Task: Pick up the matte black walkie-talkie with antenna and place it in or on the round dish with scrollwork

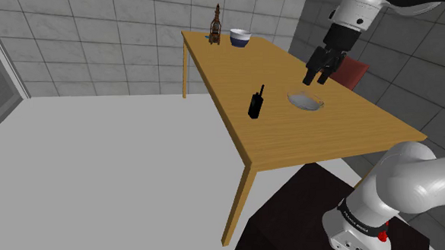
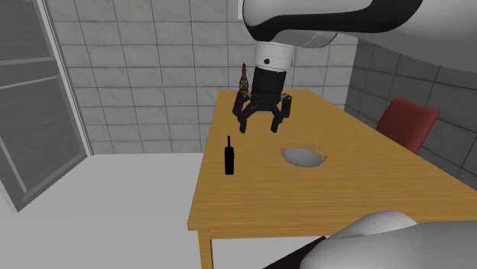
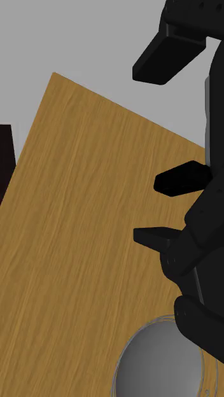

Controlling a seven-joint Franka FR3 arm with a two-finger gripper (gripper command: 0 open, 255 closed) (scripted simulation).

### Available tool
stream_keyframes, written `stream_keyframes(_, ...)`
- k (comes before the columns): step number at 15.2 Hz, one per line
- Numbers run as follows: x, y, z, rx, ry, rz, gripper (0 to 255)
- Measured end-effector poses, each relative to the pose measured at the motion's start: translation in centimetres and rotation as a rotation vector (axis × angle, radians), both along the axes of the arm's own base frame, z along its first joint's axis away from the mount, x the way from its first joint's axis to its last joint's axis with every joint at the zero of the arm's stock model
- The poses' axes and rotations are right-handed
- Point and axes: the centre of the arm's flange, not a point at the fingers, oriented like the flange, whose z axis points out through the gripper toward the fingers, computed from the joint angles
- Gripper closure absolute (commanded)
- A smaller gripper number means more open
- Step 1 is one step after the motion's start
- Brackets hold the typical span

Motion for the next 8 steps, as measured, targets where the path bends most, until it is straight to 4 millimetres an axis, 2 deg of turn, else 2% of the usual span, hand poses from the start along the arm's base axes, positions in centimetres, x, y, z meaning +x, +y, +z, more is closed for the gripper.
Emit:
stream_keyframes(1,0.0,0.0,0.0,0.0,0.0,0.0,0)
stream_keyframes(3,1.7,0.4,-0.7,-0.008,0.018,-0.01,0)
stream_keyframes(8,8.5,1.1,-3.5,-0.04,0.091,-0.05,0)
